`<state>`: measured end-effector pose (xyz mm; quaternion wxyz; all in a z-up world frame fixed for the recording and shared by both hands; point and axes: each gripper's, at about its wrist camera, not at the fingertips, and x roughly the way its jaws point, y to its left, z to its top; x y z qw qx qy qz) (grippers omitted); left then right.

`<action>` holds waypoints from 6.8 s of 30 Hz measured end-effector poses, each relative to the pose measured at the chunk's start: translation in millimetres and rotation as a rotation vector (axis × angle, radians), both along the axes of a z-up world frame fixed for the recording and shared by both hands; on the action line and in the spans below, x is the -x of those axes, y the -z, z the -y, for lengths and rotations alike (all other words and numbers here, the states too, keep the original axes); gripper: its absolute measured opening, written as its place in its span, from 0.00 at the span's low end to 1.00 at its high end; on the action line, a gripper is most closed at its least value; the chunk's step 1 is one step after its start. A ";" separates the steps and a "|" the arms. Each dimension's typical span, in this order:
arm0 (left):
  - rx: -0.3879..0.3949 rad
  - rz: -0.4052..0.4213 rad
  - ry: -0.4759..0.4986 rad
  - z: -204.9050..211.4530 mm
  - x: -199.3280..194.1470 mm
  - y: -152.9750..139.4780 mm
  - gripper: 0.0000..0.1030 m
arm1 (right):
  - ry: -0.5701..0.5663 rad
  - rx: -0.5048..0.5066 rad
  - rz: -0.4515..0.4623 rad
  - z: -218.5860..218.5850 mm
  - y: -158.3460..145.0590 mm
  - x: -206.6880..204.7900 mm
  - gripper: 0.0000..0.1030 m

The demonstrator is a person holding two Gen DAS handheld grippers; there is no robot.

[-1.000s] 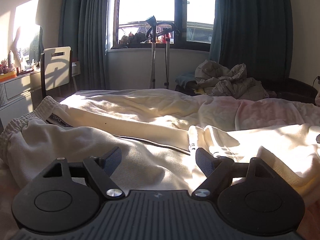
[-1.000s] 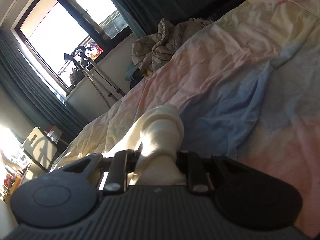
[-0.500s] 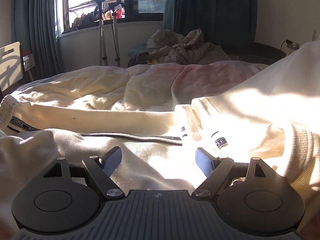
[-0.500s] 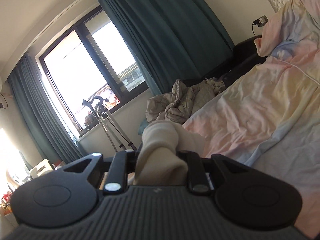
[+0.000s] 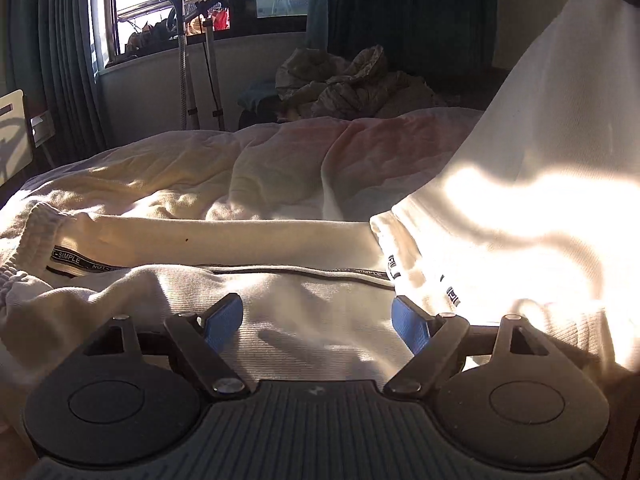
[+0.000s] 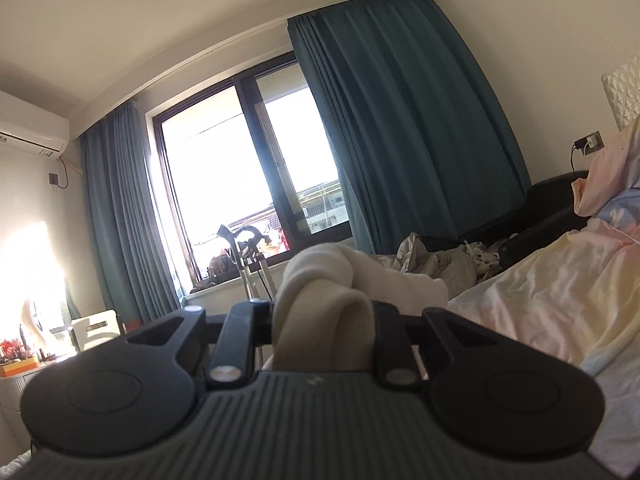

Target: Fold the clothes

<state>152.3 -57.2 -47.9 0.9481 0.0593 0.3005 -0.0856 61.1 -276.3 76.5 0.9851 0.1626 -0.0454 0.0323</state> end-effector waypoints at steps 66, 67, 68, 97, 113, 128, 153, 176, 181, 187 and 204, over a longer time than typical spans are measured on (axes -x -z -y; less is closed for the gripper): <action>0.174 -0.121 -0.079 -151.0 22.8 -15.3 0.91 | -0.357 0.283 -0.538 -159.3 99.1 -31.0 0.71; 0.170 -0.131 -0.083 -150.3 20.4 -12.0 0.91 | -0.356 0.280 -0.543 -159.4 101.4 -31.8 0.71; 0.167 -0.136 -0.085 -150.0 19.0 -9.8 0.92 | -0.354 0.278 -0.550 -159.1 102.5 -31.8 0.71; 0.562 -0.244 -0.175 -182.8 4.1 9.9 0.83 | -0.306 -0.443 -0.700 -84.0 135.1 -45.8 0.74; 0.668 -0.030 -0.207 -192.1 27.5 -20.6 0.31 | -0.364 -0.460 -0.687 -115.4 119.1 -24.3 0.72; 0.657 -0.098 -0.261 -199.5 19.5 -10.2 0.43 | -0.381 -0.358 -0.702 -135.9 113.2 -14.1 0.70; 0.721 0.194 -0.287 -219.1 49.8 -46.6 0.22 | -0.429 -0.301 -0.595 -127.1 102.6 -29.3 0.66; 1.109 -0.130 -0.584 -257.4 39.1 51.1 0.90 | -0.450 -0.563 -0.699 -89.9 133.2 -86.5 0.69; 1.144 -0.098 -0.560 -255.4 29.7 60.3 0.90 | -0.462 -0.590 -0.712 -86.9 146.0 -113.6 0.72; 1.155 -0.045 -0.543 -251.7 18.4 67.1 0.90 | -0.474 -0.582 -0.727 -95.1 159.2 -142.2 0.73; 1.107 0.034 -0.413 -219.7 58.9 -3.3 0.32 | -0.430 -0.337 -0.414 -93.2 34.3 -91.8 0.29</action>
